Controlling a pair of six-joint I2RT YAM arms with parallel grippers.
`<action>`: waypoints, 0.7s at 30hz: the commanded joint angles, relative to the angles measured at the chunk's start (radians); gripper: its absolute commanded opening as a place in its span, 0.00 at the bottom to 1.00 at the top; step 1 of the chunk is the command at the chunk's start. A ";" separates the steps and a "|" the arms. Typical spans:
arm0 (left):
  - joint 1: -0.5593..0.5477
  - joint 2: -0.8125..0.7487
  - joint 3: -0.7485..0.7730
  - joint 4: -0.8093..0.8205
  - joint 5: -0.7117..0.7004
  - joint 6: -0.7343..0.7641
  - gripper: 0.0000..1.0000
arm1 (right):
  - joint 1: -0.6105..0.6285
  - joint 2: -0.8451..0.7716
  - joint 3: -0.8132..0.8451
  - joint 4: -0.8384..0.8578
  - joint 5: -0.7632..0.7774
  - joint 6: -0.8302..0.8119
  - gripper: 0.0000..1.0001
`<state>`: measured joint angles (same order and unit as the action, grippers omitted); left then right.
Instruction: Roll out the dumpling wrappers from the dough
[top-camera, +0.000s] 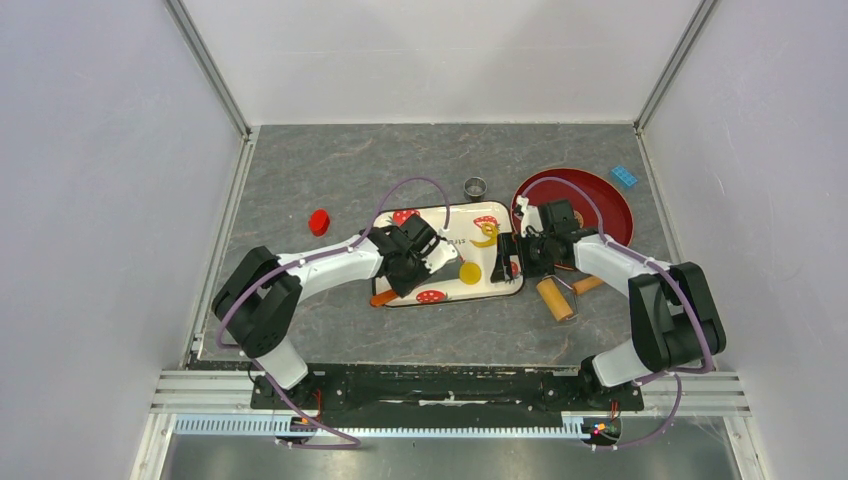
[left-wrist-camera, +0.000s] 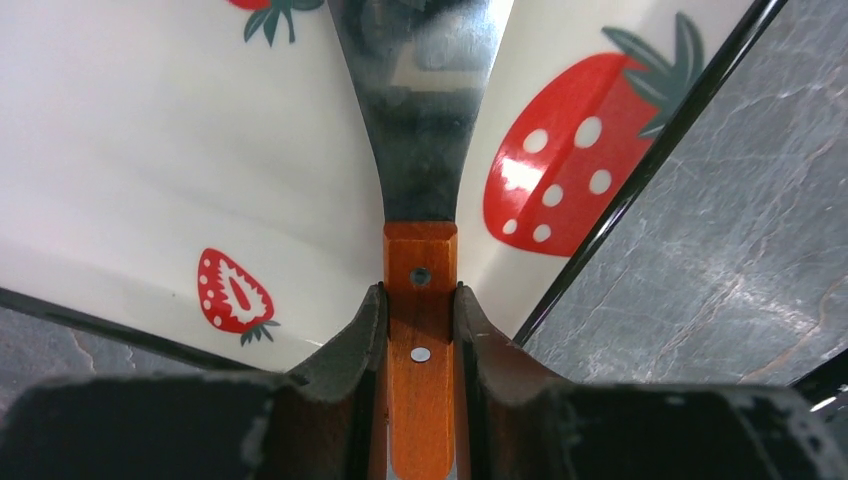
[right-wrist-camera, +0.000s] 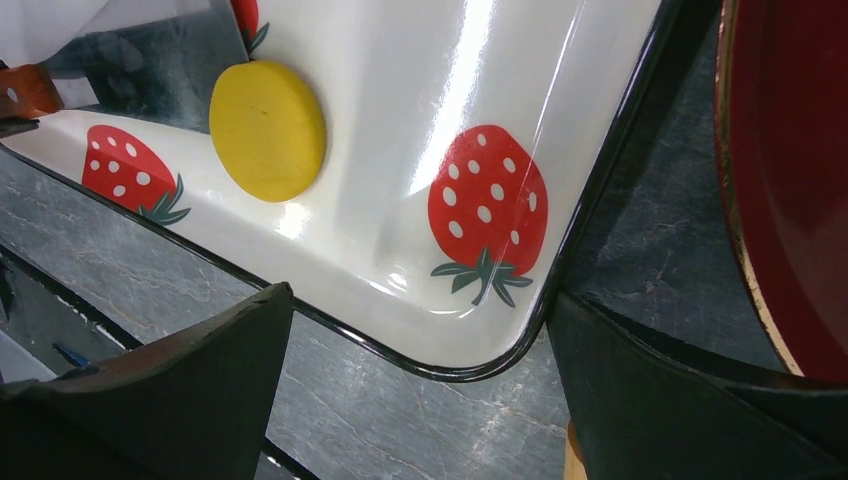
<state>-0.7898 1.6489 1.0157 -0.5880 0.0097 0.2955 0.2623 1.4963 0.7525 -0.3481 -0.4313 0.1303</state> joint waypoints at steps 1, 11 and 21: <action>-0.006 -0.037 0.019 0.088 0.069 -0.054 0.02 | 0.011 -0.038 -0.006 -0.018 -0.014 -0.002 0.98; -0.005 -0.100 -0.029 0.149 0.088 -0.074 0.02 | 0.009 -0.124 0.044 -0.045 0.021 0.013 0.98; -0.005 -0.092 0.044 0.087 0.061 -0.085 0.02 | 0.000 -0.239 0.090 -0.068 0.125 0.015 0.98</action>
<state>-0.7925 1.5814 0.9871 -0.4965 0.0628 0.2550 0.2661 1.3186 0.7910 -0.4141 -0.3607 0.1387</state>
